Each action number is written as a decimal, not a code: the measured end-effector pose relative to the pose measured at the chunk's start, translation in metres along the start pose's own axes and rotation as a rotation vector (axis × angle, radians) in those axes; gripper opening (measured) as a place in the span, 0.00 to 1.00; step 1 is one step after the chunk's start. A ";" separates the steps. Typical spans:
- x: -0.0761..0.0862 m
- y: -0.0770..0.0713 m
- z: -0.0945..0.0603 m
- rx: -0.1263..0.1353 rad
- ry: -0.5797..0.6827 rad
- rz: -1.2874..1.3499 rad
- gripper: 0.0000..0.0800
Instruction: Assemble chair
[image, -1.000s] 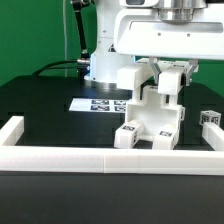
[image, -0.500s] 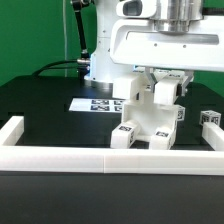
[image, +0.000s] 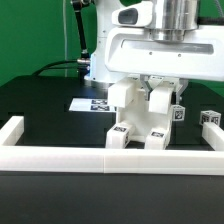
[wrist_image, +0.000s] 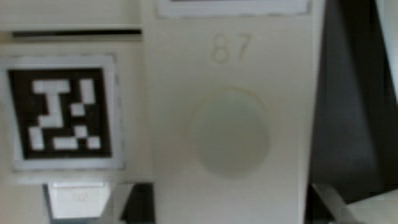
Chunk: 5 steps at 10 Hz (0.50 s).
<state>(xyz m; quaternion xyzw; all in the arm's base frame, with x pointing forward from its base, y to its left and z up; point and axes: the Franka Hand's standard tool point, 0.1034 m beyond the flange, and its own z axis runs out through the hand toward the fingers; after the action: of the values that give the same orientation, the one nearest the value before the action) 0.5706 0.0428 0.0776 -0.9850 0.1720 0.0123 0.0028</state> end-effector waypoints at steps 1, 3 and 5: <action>0.002 0.000 0.001 0.000 0.011 -0.001 0.36; 0.005 0.000 0.001 0.003 0.026 -0.004 0.36; 0.008 0.000 0.001 0.005 0.037 -0.006 0.36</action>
Offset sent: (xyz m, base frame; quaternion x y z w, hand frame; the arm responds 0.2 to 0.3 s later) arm 0.0048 -0.0024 -0.0129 0.0057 0.0121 -0.0127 0.9998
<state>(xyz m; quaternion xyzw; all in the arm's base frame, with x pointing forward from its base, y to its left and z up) 0.5780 0.0402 0.0767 -0.9856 0.1691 -0.0062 0.0019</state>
